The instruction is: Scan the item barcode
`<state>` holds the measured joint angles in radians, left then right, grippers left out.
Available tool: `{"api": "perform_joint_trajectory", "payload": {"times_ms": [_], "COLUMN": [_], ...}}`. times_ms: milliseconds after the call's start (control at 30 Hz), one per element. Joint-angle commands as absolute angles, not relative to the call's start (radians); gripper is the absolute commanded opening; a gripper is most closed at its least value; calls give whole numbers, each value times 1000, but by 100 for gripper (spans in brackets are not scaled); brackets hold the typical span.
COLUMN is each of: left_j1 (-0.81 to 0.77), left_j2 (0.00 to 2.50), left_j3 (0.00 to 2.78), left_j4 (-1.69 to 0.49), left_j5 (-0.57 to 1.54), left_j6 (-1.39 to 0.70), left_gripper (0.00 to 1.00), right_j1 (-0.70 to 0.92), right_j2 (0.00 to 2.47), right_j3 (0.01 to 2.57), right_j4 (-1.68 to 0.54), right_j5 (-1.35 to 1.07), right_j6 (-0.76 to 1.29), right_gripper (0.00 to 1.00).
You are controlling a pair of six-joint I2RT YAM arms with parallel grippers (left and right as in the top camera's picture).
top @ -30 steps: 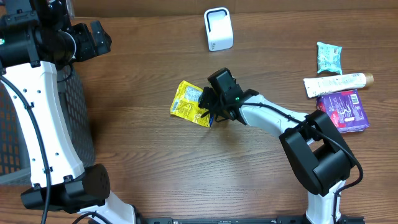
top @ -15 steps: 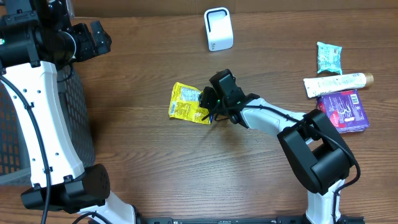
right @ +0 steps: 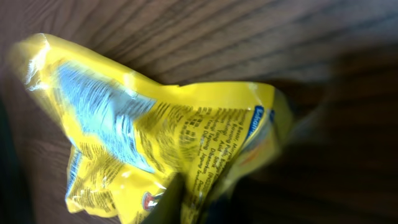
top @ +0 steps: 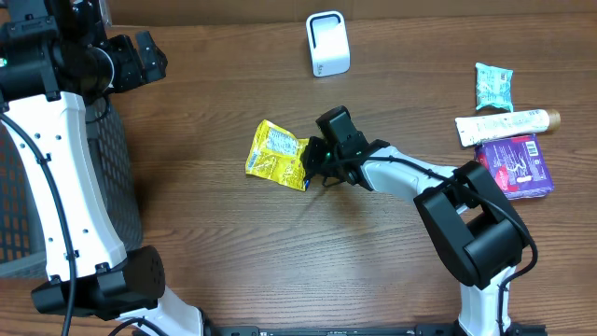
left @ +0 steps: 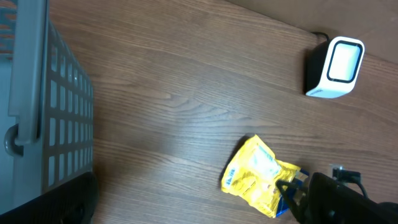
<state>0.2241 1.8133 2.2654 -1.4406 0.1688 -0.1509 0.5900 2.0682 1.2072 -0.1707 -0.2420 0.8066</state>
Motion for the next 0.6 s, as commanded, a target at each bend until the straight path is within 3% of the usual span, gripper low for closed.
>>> {"api": "perform_joint_trajectory", "payload": {"times_ms": [0,567], "left_j1": [220,220], "left_j2": [1811,1811], "left_j3": [2278,2278], "left_j4": [-1439,-1439], "left_j5": [176,176], "left_j6": [-158,-158], "left_gripper": [100,100], "right_j1": [585,389], "right_j2": [2154,2005], "right_j3": [1176,1213], "right_j4": [-214,-231], "right_j5": [-313,-763], "right_j6": [773,540], "right_gripper": [4,4]}}
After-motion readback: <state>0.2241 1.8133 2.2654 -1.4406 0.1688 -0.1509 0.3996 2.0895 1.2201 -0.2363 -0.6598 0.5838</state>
